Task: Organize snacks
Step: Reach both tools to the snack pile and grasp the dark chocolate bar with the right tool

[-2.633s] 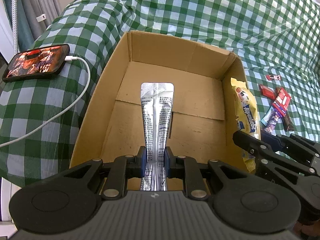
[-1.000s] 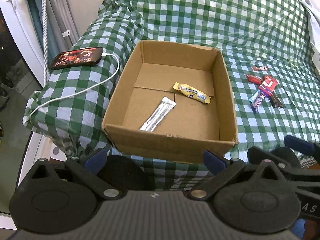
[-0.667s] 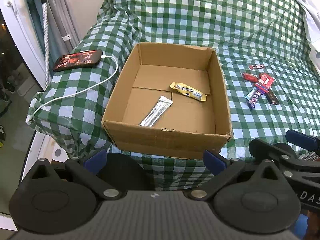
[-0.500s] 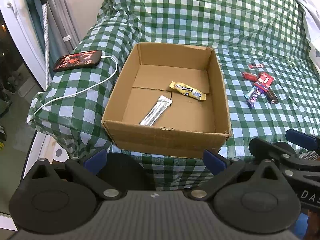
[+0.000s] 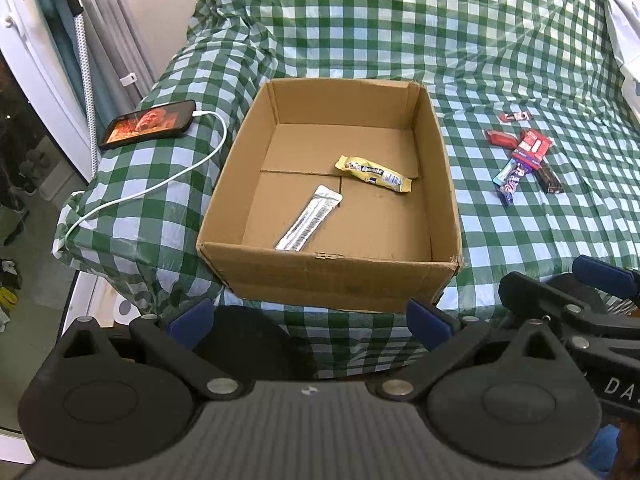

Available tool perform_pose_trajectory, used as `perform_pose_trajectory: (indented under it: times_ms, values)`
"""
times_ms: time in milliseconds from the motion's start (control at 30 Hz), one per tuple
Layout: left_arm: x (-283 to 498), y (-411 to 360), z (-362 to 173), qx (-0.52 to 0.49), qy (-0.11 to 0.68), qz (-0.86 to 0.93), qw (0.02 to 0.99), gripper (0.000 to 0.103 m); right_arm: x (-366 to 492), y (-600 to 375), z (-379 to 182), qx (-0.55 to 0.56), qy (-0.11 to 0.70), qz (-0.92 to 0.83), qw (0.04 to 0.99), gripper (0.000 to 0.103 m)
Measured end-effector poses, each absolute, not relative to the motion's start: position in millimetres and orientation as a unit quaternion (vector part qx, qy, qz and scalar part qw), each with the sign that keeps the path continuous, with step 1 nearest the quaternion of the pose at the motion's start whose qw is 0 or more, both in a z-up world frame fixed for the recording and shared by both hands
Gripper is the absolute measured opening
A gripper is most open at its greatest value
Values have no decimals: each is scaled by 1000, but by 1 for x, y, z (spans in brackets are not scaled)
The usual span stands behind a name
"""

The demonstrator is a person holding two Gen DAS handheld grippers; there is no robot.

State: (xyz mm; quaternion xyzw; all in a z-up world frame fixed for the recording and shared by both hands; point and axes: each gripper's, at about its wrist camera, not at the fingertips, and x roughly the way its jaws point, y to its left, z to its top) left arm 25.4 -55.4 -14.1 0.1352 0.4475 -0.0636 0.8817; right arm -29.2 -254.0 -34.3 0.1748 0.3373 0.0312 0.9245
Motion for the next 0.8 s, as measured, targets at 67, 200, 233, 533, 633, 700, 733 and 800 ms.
perform_pose_trajectory:
  times_ms: [67, 200, 233, 533, 633, 700, 733, 800]
  values:
    - [29, -60, -16, 141, 451, -65, 879, 103, -27, -256, -36, 179, 337, 30, 924, 91]
    - [40, -78, -20, 156, 463, -77, 869, 103, -22, -268, -42, 191, 334, 25, 923, 92]
    - [43, -83, -20, 159, 466, -82, 866, 103, -21, -273, -43, 196, 332, 22, 923, 92]
    - [79, -173, -32, 205, 469, -140, 847, 103, -13, -369, -76, 258, 314, -91, 909, 94]
    - [102, -219, -44, 215, 476, -166, 836, 103, -9, -407, -93, 260, 312, -136, 904, 95]
    - [120, -250, -57, 223, 480, -179, 829, 103, -4, -433, -106, 249, 311, -166, 902, 96]
    - [129, -264, -64, 229, 483, -183, 825, 103, 1, -447, -115, 246, 313, -179, 900, 96]
    - [151, -293, -82, 241, 485, -196, 817, 103, 13, -477, -132, 244, 322, -200, 892, 96]
